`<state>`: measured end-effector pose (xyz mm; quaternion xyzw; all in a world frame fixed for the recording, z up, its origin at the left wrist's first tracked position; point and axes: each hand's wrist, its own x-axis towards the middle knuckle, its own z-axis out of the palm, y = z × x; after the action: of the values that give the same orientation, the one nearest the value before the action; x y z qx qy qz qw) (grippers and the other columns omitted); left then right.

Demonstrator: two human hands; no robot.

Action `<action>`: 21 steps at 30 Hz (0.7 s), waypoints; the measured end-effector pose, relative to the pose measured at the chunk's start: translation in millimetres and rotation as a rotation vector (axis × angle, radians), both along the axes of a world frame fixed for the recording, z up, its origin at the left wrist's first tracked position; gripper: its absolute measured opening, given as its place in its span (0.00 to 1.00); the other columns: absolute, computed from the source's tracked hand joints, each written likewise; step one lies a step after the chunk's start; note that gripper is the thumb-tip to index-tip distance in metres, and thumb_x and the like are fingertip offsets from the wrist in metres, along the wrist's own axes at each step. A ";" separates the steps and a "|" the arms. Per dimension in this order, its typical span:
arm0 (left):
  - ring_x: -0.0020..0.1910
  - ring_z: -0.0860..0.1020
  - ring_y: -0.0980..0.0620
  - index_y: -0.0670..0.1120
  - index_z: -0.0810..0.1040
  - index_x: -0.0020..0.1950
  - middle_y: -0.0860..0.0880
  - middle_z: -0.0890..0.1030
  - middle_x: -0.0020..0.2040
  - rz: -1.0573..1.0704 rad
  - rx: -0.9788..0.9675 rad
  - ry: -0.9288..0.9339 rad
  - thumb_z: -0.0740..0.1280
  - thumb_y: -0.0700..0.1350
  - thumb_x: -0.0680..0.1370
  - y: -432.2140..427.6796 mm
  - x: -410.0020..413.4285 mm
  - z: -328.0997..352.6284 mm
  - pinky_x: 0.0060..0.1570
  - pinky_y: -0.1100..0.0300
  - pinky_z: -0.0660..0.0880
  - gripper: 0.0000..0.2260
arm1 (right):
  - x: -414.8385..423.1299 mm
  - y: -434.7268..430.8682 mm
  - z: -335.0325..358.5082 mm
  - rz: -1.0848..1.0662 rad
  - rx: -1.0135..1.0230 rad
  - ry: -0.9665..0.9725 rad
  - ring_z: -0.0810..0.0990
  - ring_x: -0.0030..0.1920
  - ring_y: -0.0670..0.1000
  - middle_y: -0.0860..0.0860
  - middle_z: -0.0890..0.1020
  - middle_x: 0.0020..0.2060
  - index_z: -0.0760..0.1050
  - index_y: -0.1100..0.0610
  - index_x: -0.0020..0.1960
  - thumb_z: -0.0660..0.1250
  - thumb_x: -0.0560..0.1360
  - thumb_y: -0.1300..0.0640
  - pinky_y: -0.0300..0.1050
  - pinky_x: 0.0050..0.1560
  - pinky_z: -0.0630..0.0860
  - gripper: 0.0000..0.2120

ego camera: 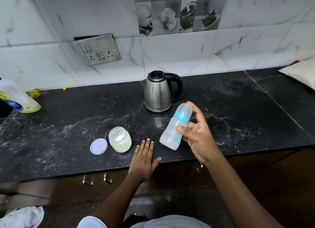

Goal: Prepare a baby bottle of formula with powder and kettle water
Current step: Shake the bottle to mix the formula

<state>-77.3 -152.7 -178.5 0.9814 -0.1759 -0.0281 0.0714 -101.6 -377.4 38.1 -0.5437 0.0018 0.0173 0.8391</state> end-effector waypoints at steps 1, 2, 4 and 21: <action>0.84 0.58 0.40 0.41 0.61 0.84 0.41 0.58 0.85 0.000 0.002 0.003 0.40 0.69 0.84 -0.4 0.1 0.3 0.80 0.50 0.42 0.41 | 1.0 1.3 -0.4 -0.070 0.057 0.012 0.83 0.58 0.55 0.57 0.85 0.57 0.65 0.44 0.77 0.73 0.72 0.67 0.57 0.60 0.82 0.38; 0.84 0.59 0.40 0.41 0.62 0.84 0.40 0.60 0.84 0.002 0.002 0.006 0.41 0.69 0.84 -1.0 -0.2 1.1 0.80 0.51 0.42 0.40 | 2.8 2.2 -1.3 -0.142 0.113 0.019 0.83 0.58 0.54 0.55 0.85 0.56 0.65 0.45 0.77 0.71 0.74 0.68 0.58 0.61 0.81 0.36; 0.83 0.61 0.40 0.40 0.63 0.83 0.40 0.62 0.84 0.007 0.003 0.008 0.42 0.69 0.84 -1.3 -0.9 1.7 0.80 0.52 0.39 0.40 | 4.7 3.3 -3.7 -0.171 0.109 0.027 0.84 0.57 0.52 0.53 0.85 0.54 0.65 0.45 0.76 0.69 0.77 0.71 0.57 0.60 0.82 0.35; 0.83 0.60 0.40 0.41 0.63 0.83 0.41 0.61 0.84 0.015 0.032 0.037 0.42 0.69 0.84 -1.1 -1.1 4.1 0.79 0.55 0.35 0.40 | 2.9 10.3 -5.2 -0.120 0.104 0.054 0.85 0.56 0.52 0.51 0.87 0.50 0.64 0.45 0.78 0.67 0.78 0.72 0.58 0.62 0.81 0.36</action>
<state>-78.4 -153.8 -174.4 0.9830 -0.1668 -0.0488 0.0591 -98.7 -367.0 32.9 -0.4978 0.0561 -0.0185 0.8653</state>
